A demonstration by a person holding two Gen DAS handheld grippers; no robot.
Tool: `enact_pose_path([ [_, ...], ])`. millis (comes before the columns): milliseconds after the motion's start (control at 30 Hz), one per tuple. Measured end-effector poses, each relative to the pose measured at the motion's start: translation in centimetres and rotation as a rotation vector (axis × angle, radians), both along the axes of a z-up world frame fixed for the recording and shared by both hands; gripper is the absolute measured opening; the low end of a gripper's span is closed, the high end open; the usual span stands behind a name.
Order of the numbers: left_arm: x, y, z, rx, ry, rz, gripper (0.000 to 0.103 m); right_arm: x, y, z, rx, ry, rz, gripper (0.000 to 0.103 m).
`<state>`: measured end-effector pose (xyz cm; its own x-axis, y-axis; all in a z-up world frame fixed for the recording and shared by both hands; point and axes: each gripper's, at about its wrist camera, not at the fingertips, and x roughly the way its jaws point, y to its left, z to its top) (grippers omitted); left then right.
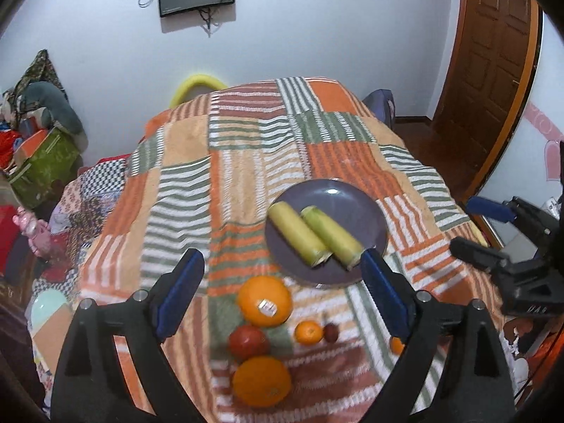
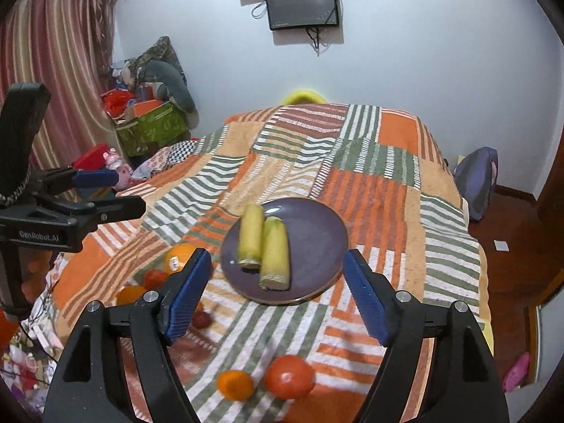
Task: Organize fruits
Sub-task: 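Raise both tools away from the plate toward the oranges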
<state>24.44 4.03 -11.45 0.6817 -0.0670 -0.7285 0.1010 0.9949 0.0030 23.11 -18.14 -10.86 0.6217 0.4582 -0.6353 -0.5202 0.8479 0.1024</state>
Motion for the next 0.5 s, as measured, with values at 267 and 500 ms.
enact_pose_path([
  [267, -4.3, 2.9, -2.7, 0.025, 0.047, 0.024, 0.085, -2.5, 2.0, -0.3, 0.005, 0.007, 0.037, 0.075],
  [500, -6.1, 4.5, -5.8, -0.024, 0.146, 0.008, 0.069, -3.0, 4.6, -1.5, 0.014, 0.045, 0.067, 0.075],
])
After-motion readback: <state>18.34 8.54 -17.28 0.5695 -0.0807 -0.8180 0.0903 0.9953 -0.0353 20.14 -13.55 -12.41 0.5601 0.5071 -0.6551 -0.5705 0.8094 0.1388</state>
